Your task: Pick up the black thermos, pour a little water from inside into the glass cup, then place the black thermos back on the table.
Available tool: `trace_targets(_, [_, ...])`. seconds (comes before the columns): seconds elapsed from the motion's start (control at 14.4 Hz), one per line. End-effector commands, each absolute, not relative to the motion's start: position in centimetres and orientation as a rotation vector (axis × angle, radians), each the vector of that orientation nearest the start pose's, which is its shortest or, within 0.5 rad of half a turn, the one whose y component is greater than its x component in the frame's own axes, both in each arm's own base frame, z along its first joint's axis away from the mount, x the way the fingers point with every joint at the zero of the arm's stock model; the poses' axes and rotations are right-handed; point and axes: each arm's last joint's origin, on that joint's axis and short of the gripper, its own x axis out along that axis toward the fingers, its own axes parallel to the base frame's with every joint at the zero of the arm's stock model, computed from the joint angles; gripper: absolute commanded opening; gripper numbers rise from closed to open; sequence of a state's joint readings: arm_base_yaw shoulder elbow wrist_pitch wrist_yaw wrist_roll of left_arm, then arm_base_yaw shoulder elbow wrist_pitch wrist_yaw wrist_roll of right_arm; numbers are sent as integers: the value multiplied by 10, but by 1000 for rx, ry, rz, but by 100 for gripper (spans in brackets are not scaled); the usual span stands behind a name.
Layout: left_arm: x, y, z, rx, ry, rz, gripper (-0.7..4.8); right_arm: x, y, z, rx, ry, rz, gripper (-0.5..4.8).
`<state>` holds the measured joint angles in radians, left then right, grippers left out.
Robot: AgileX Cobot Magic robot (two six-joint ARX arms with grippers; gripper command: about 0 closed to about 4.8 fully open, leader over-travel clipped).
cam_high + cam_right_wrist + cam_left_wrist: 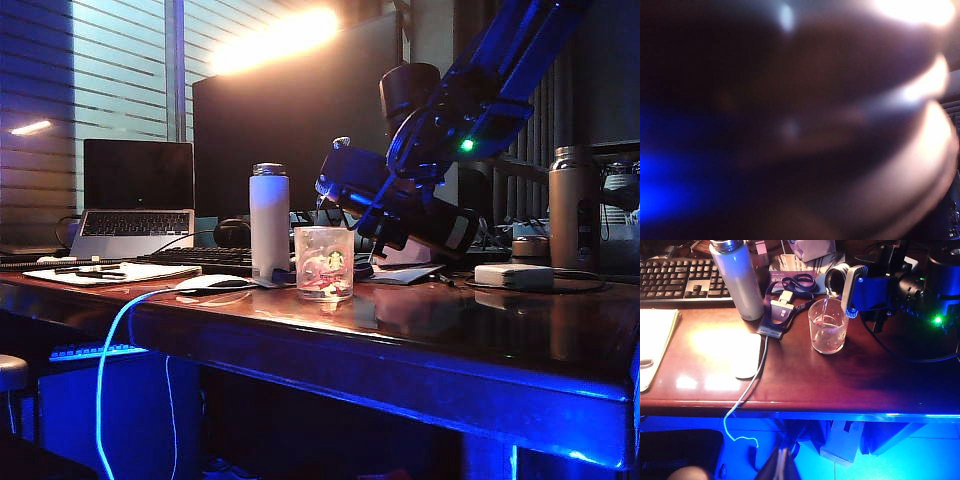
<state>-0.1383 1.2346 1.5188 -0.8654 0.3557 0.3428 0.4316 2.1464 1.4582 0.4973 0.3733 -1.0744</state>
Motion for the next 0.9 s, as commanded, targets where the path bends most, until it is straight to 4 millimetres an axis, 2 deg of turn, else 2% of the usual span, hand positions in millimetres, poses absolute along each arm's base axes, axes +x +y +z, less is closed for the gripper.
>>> trace_targets(0.07, [226, -42, 429, 261, 480, -576, 22, 445, 194, 220, -1129, 32, 82, 25])
trace_targets(0.49, [226, -42, 429, 261, 480, -576, 22, 445, 194, 220, -1127, 32, 82, 25])
trace_targets(0.9, [226, -42, 429, 261, 480, -575, 22, 445, 194, 218, -1053, 44, 96, 25])
